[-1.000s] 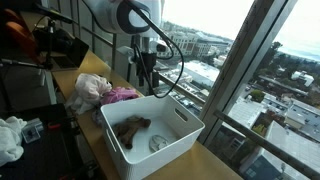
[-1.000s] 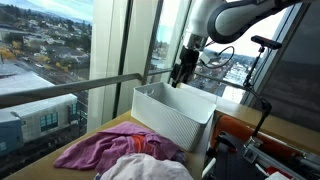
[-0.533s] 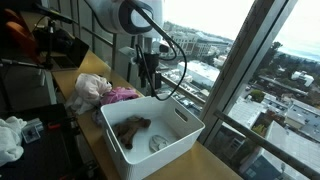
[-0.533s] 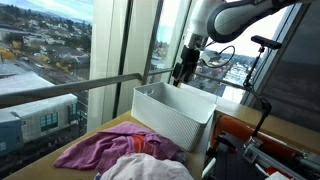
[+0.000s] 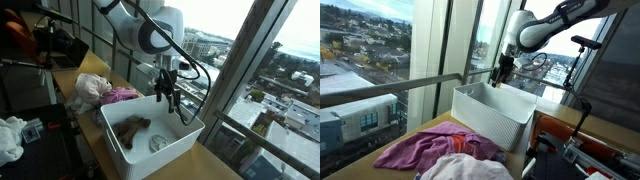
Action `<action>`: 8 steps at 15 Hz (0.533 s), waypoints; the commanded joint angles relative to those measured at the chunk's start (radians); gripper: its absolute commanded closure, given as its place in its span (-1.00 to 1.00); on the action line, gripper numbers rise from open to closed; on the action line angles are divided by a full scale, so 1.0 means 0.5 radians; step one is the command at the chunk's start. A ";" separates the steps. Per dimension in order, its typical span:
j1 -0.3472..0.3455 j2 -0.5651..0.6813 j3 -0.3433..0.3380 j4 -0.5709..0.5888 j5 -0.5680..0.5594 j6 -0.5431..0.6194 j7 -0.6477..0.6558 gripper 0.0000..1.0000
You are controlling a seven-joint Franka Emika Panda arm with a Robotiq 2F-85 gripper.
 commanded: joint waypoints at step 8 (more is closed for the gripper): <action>0.046 0.739 -0.093 0.425 -0.069 0.221 -0.099 -1.00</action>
